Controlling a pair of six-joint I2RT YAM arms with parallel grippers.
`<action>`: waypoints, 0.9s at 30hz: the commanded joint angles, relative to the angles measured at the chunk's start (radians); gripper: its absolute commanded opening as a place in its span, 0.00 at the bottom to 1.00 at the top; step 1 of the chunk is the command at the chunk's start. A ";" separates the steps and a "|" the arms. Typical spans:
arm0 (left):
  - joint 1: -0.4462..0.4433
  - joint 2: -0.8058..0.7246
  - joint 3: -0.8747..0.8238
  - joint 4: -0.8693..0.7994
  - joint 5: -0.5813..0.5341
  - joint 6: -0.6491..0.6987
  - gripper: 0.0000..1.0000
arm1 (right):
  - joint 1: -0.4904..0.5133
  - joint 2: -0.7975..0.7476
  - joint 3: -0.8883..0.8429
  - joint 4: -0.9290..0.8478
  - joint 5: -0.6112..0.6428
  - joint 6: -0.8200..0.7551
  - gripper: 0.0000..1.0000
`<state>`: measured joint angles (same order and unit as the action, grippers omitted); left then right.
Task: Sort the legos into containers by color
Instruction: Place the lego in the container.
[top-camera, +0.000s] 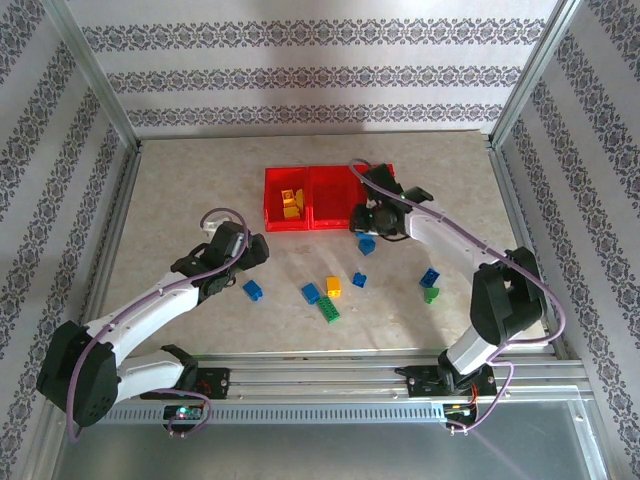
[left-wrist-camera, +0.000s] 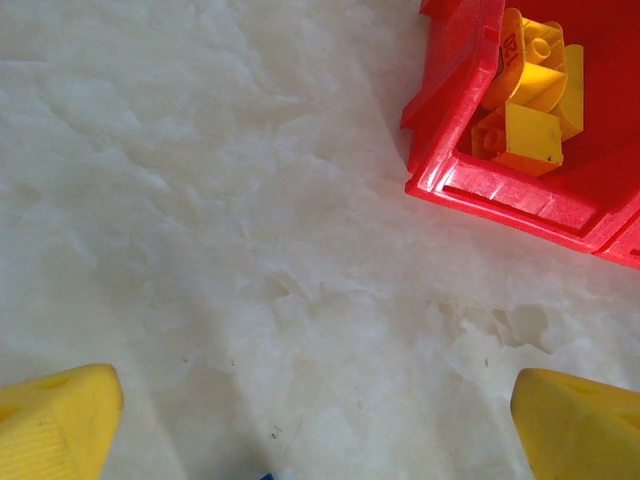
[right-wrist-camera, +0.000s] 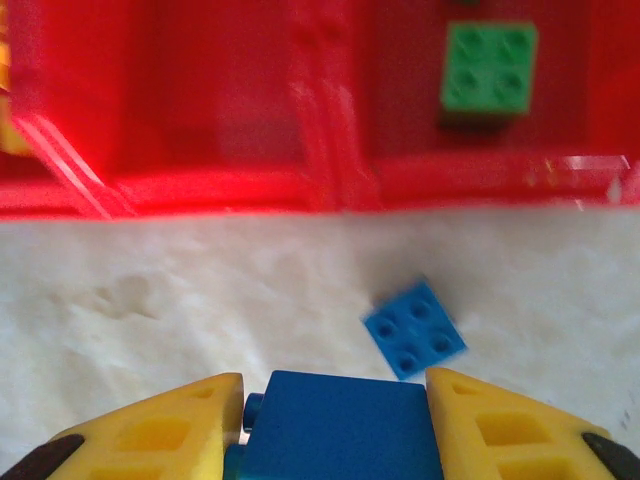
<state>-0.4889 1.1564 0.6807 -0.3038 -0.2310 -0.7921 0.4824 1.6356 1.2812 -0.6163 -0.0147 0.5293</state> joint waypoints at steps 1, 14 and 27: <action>0.013 -0.024 -0.012 -0.047 0.013 -0.014 1.00 | 0.023 0.076 0.098 0.004 0.030 -0.050 0.36; 0.013 -0.069 -0.055 -0.066 0.033 -0.051 1.00 | 0.049 0.372 0.423 -0.020 0.051 -0.134 0.36; 0.012 -0.087 -0.069 -0.078 0.061 -0.047 1.00 | 0.050 0.544 0.576 -0.050 0.080 -0.148 0.39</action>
<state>-0.4889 1.0912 0.6270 -0.3489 -0.1791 -0.8314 0.5217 2.1525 1.8244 -0.6373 0.0338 0.3927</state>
